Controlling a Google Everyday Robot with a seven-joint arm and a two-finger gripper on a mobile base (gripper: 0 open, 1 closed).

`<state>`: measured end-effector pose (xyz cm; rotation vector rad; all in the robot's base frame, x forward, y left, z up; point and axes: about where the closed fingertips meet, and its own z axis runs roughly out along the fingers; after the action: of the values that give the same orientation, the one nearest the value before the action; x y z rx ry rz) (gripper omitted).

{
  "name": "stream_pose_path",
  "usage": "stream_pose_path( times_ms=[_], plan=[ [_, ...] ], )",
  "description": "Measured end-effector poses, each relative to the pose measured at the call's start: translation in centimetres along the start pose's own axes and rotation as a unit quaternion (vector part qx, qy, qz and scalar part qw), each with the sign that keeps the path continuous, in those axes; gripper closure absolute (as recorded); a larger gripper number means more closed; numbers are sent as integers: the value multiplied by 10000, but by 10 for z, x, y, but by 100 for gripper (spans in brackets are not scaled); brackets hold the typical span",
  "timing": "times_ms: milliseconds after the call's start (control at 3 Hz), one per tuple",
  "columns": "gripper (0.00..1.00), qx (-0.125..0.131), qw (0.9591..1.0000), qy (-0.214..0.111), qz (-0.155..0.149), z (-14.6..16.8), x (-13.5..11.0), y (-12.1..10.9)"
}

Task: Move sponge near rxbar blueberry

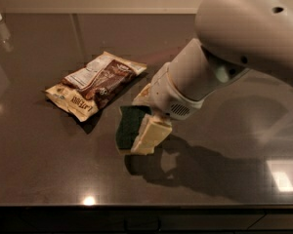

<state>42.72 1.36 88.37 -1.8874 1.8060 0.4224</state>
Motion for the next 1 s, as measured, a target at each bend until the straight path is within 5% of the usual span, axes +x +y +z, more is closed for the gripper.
stream_pose_path(
  times_ms=[333, 1000],
  plan=[
    [100, 382, 9982, 73, 458, -23, 26, -43],
    [100, 896, 9922, 119, 860, -55, 84, -113]
  ],
)
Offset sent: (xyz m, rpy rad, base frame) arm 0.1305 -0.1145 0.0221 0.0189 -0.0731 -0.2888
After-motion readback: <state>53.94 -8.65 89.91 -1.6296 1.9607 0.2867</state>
